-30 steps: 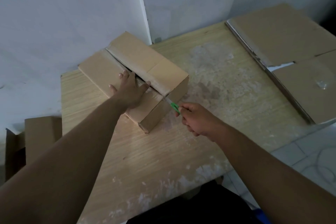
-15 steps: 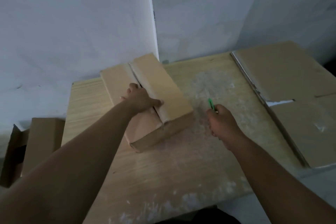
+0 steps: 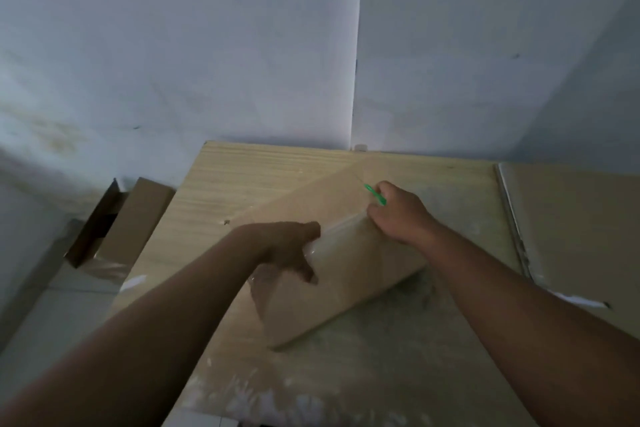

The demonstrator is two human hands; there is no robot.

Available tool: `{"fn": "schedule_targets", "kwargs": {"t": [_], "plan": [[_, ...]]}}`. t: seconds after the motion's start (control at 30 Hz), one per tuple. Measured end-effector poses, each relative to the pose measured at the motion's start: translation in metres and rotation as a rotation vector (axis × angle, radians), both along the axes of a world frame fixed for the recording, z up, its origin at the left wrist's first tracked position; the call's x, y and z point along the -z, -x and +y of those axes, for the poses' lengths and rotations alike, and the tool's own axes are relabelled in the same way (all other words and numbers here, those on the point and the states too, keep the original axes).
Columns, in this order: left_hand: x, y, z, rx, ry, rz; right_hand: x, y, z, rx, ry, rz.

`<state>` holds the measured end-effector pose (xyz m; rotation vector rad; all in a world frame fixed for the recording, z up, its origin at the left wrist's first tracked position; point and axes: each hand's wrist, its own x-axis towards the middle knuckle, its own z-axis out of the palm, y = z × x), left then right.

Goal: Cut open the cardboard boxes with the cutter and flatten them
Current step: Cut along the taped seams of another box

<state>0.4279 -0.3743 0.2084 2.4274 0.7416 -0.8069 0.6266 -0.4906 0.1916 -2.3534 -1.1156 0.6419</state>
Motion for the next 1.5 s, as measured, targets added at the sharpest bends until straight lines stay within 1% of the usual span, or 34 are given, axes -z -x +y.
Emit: {"fn": "schedule_targets", "kwargs": {"t": [0.07,0.1,0.13,0.17,0.23,0.27,0.3,0.4,0.5,0.57,0.63,0.7,0.8,0.87,0.9,1.13,1.5], "plan": [[-0.003,0.008,0.003,0.082,-0.058,0.076,0.002,-0.021,-0.002,-0.021,0.122,-0.092],[-0.007,0.013,0.008,0.106,-0.115,0.107,0.001,-0.028,-0.004,-0.016,0.156,-0.104],[-0.01,0.016,0.015,0.117,-0.186,0.13,0.001,-0.033,-0.005,-0.006,0.173,-0.074],[-0.013,0.019,0.023,0.119,-0.268,0.149,0.0,-0.033,-0.007,0.009,0.169,0.013],[-0.018,0.021,0.038,0.102,-0.392,0.163,0.001,-0.027,-0.01,0.07,0.136,0.284],[-0.02,0.019,0.04,0.073,-0.392,0.157,0.006,-0.023,-0.011,0.102,0.116,0.403],[-0.02,0.015,0.037,0.029,-0.353,0.15,0.012,-0.018,-0.013,0.14,0.091,0.501],[-0.009,-0.013,0.003,-0.045,-0.219,0.075,0.031,-0.002,-0.019,0.256,0.035,0.701],[0.018,-0.045,-0.047,-0.007,-0.23,-0.105,0.04,0.005,-0.024,0.304,-0.01,0.772],[0.032,-0.055,-0.064,-0.012,-0.224,-0.21,0.037,-0.002,-0.03,0.295,-0.005,0.799],[0.039,-0.052,-0.065,0.012,-0.223,-0.242,0.032,-0.018,-0.041,0.209,0.008,0.774],[0.04,-0.048,-0.057,0.057,-0.246,-0.246,0.026,-0.037,-0.054,0.048,0.043,0.679],[0.034,-0.048,-0.045,0.118,-0.304,-0.271,0.015,-0.063,-0.065,-0.265,0.198,0.407],[0.03,-0.05,-0.038,0.129,-0.302,-0.281,0.011,-0.074,-0.064,-0.401,0.28,0.256],[0.028,-0.052,-0.036,0.137,-0.295,-0.28,0.01,-0.078,-0.062,-0.438,0.296,0.222],[0.027,-0.059,-0.032,0.167,-0.273,-0.256,0.009,-0.079,-0.039,-0.54,0.258,0.204],[0.027,-0.063,-0.025,0.212,-0.258,-0.21,0.009,-0.084,-0.007,-0.676,0.406,0.177]]}}
